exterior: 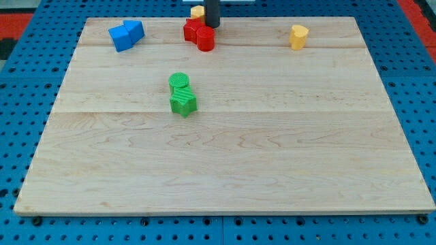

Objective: Push the yellow hexagon to the top left of the red star

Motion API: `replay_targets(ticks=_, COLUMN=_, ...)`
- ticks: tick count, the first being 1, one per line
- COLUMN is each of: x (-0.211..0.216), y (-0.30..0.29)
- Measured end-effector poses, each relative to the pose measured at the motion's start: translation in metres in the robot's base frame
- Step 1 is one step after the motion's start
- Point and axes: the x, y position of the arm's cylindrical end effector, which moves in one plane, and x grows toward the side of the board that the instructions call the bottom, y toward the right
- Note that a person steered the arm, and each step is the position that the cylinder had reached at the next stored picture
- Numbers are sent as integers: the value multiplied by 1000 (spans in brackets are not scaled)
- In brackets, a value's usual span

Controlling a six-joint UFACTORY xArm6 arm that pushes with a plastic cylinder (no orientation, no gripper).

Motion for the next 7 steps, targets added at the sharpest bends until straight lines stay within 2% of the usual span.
replay_targets(ticks=1, x=-6, y=34)
replay_targets(ticks=2, x=-23, y=12)
replay_targets(ticks=3, x=-24, y=-42)
replay_targets(ticks=4, x=-16, y=-91)
replay_targets(ticks=5, x=-1, y=-114)
replay_targets(ticks=7, x=46, y=-134)
